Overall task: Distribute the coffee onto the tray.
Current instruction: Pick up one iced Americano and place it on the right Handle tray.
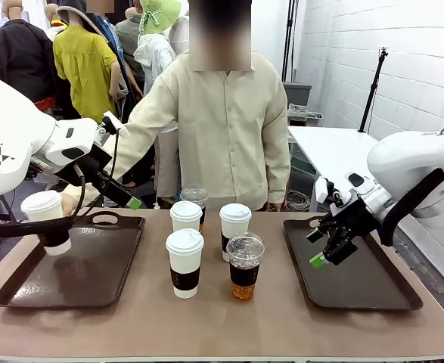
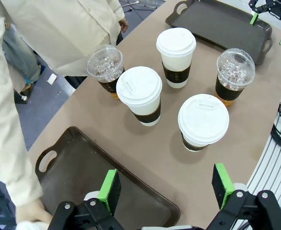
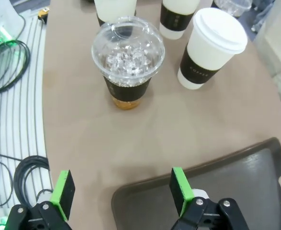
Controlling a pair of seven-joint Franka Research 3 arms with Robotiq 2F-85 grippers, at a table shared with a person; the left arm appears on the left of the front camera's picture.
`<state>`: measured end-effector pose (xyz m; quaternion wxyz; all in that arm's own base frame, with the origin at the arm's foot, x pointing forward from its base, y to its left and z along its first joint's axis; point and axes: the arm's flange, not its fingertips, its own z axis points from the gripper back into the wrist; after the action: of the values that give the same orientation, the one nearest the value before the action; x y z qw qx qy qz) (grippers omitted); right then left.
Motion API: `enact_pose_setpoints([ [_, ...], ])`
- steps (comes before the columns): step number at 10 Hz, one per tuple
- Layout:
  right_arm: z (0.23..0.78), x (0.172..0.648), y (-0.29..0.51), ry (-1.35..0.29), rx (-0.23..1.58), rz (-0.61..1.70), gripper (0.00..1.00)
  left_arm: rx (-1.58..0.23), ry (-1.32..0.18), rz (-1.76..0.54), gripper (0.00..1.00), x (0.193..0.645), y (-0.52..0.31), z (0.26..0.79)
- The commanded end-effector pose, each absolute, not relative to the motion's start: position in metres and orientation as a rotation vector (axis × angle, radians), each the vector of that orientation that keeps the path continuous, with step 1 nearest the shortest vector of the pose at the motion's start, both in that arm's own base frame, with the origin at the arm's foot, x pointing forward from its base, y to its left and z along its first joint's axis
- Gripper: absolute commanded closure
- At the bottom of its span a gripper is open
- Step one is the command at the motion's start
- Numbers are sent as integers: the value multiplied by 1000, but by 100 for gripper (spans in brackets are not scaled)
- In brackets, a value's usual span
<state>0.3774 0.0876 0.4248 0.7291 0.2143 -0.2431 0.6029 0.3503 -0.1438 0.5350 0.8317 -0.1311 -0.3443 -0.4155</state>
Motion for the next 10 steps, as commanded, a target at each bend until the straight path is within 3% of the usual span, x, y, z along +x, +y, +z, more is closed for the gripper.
enact_pose_setpoints([
  [1,426,377,87,-544,480,1346,0,-282,-721,-879,0,349,-144,534],
  [3,426,377,89,-533,468,1332,0,-282,-721,-879,0,349,-144,534],
  [10,345,427,89,-755,682,1352,0,-282,-721,-879,0,349,-144,534],
])
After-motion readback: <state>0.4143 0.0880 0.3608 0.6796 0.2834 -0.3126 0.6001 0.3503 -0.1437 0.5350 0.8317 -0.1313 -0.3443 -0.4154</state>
